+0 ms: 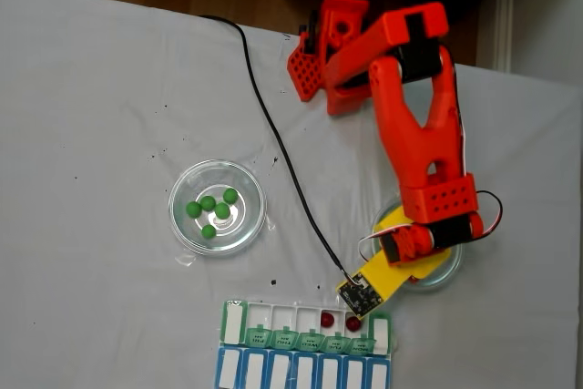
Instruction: Sort medicines into box.
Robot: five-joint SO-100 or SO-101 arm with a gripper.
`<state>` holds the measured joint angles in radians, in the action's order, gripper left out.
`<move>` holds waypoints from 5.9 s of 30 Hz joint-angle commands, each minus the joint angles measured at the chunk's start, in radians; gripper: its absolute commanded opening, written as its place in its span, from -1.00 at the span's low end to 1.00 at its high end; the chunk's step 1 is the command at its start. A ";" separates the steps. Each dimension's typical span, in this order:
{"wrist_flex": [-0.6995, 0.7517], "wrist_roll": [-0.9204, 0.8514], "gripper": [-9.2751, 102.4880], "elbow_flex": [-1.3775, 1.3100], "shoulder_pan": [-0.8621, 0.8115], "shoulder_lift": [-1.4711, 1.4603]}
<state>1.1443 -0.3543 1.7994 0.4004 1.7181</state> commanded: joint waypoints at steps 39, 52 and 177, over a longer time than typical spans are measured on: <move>0.011 0.081 -0.48 -0.072 -0.052 0.014; 0.009 0.074 -0.50 -0.055 -0.049 0.003; -0.236 0.072 -0.81 0.123 -0.258 0.434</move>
<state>0.9541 -0.2777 1.9543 0.1672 2.1491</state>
